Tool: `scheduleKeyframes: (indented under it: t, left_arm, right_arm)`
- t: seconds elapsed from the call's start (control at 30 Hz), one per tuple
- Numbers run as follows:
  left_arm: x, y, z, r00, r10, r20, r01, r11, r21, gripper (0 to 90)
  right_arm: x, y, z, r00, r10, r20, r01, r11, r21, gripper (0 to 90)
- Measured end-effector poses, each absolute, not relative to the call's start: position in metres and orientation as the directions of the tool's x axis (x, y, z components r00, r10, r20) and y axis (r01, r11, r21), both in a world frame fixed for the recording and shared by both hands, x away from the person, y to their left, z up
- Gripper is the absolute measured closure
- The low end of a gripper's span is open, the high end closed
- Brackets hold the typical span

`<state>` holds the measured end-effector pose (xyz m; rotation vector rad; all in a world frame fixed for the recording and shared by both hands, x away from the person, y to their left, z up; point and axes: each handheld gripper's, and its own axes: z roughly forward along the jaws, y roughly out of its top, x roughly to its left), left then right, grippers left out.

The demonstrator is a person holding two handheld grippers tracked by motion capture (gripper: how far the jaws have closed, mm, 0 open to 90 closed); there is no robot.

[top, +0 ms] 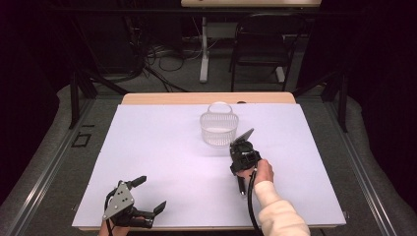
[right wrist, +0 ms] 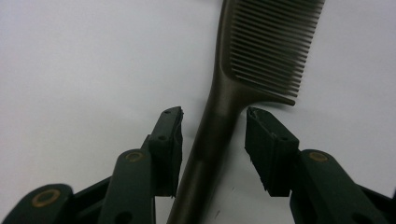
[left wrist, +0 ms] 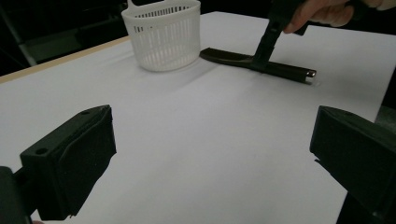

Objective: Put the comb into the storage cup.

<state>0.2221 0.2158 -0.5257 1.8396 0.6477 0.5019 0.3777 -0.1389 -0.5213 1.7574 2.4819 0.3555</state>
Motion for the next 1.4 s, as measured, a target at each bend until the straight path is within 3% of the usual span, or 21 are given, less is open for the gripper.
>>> scheduleKeyframes:
  t: [0.37, 0.5, 0.53, 0.57, 0.6, 0.63, 0.67, 0.7, 1.13, 1.2, 1.23, 1.27, 1.33, 1.4]
  left_arm:
    - [0.219, 0.214, -0.524, 0.793, 0.609, 0.032, 0.18, -0.284, 0.942, 0.2]
    - [0.219, 0.214, -0.524, 0.796, 0.604, 0.029, 0.18, -0.283, 0.942, 0.2]
    - [0.219, 0.214, -0.524, 0.797, 0.603, 0.029, 0.18, -0.284, 0.942, 0.2]
    - [0.22, 0.214, -0.524, 0.798, 0.601, 0.028, 0.181, -0.283, 0.942, 0.2]
    - [0.22, 0.214, -0.525, 0.799, 0.6, 0.026, 0.183, -0.285, 0.941, 0.2]
    - [0.22, 0.214, -0.525, 0.8, 0.6, 0.028, 0.181, -0.285, 0.941, 0.3]
    - [0.22, 0.214, -0.525, 0.8, 0.599, 0.028, 0.181, -0.285, 0.941, 0.2]
    - [0.22, 0.214, -0.525, 0.802, 0.597, 0.028, 0.18, -0.287, 0.941, 0.2]
    - [0.222, 0.213, -0.528, 0.797, 0.603, 0.035, 0.187, -0.301, 0.935, 0.2]
    - [0.223, 0.214, -0.528, 0.79, 0.612, 0.038, 0.186, -0.299, 0.936, 0.2]
    - [0.224, 0.215, -0.529, 0.787, 0.616, 0.042, 0.187, -0.302, 0.935, 0.2]
    - [0.224, 0.216, -0.529, 0.783, 0.62, 0.04, 0.19, -0.3, 0.935, 0.2]
    - [0.226, 0.217, -0.529, 0.778, 0.627, 0.039, 0.193, -0.298, 0.935, 0.2]
    - [0.227, 0.219, -0.529, 0.766, 0.641, 0.043, 0.194, -0.295, 0.936, 0.2]
  right_arm:
    - [0.379, -0.136, -0.527, -0.302, 0.953, 0.031, 0.933, 0.288, 0.215, 72.6]
    - [0.379, -0.141, -0.528, -0.299, 0.952, 0.059, 0.934, 0.28, 0.223, 72.8]
    - [0.379, -0.142, -0.524, -0.301, 0.953, 0.036, 0.941, 0.291, 0.171, 72.9]
    - [0.377, -0.144, -0.536, -0.296, 0.947, 0.121, 0.912, 0.243, 0.33, 72.9]
    - [0.376, -0.144, -0.535, -0.285, 0.95, 0.127, 0.918, 0.233, 0.321, 72.9]
    - [0.378, -0.145, -0.522, -0.324, 0.946, 0.026, 0.937, 0.317, 0.146, 73.0]
    - [0.377, -0.146, -0.521, -0.307, 0.951, 0.044, 0.944, 0.298, 0.139, 73.0]
    - [0.375, -0.147, -0.526, -0.319, 0.946, 0.062, 0.932, 0.301, 0.203, 73.1]
    - [0.364, -0.167, -0.513, -0.388, 0.92, 0.058, 0.898, 0.363, 0.25, 73.2]
    - [0.363, -0.169, -0.51, -0.403, 0.913, 0.056, 0.888, 0.376, 0.266, 73.2]
    - [0.362, -0.171, -0.512, -0.406, 0.911, 0.078, 0.876, 0.363, 0.319, 73.2]
    - [0.361, -0.172, -0.506, -0.407, 0.911, 0.062, 0.884, 0.376, 0.277, 73.2]
    - [0.359, -0.178, -0.505, -0.428, 0.901, 0.074, 0.856, 0.378, 0.352, 73.1]
    - [0.357, -0.18, -0.504, -0.436, 0.896, 0.082, 0.85, 0.38, 0.365, 73.2]
